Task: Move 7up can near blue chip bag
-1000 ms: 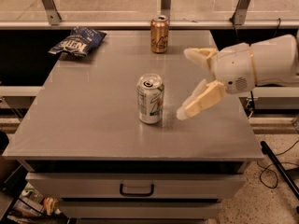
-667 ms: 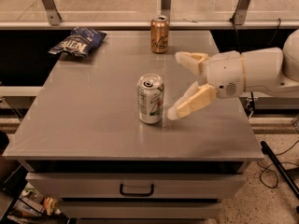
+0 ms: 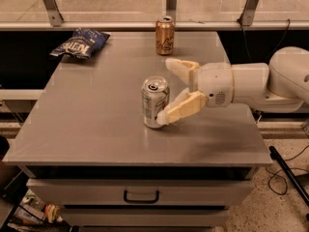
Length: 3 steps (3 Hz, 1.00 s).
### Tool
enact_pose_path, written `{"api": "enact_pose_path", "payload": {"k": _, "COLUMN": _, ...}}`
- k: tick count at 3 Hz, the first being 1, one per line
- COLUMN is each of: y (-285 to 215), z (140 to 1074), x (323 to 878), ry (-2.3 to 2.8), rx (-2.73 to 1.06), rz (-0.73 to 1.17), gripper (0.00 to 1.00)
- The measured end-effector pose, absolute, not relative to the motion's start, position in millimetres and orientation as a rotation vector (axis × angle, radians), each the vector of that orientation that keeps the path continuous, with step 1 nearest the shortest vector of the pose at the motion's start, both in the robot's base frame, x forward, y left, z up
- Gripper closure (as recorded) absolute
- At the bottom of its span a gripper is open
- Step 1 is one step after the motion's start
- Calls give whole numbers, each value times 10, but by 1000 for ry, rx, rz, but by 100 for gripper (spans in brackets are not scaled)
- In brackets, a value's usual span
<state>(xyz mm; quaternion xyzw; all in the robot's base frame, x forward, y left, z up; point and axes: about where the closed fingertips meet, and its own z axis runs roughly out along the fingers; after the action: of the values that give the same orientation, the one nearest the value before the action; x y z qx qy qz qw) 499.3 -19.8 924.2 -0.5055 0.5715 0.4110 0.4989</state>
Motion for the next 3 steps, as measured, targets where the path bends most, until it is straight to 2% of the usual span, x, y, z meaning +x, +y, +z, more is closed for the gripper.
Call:
{"api": "enact_pose_path", "payload": {"k": 2, "y": -37, "z": 9030, "x": 5122, "ry": 1309, "rx": -1145, "rz": 938, "gripper": 0}}
{"api": "enact_pose_path", "payload": {"k": 3, "y": -50, "z": 8968, "x": 5180, "ry": 1300, "rx": -1133, "rz": 882, "gripper": 18}}
